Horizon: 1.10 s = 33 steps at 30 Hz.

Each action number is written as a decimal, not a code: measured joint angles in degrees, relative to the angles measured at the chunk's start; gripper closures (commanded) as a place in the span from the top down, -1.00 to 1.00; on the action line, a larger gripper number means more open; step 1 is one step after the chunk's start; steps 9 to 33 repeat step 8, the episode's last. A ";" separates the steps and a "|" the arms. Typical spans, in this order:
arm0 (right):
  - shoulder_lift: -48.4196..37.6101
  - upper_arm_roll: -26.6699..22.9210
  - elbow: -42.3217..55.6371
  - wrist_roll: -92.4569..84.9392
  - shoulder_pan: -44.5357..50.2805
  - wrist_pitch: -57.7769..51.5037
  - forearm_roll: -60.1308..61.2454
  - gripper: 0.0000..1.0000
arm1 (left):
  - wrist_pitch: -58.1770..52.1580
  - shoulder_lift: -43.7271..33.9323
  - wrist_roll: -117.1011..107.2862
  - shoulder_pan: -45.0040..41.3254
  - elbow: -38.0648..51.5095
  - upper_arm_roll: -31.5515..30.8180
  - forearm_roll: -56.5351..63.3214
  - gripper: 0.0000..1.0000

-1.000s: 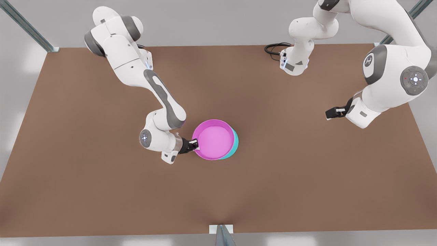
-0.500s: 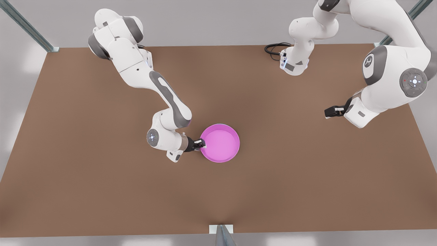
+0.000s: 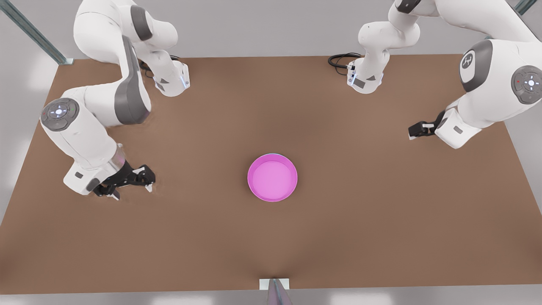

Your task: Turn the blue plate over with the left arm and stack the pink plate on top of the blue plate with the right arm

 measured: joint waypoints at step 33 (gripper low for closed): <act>-17.72 -7.46 -26.56 -1.26 -10.16 -3.45 -2.83 1.00 | -2.99 0.45 0.45 0.00 -0.04 0.06 -0.06 1.00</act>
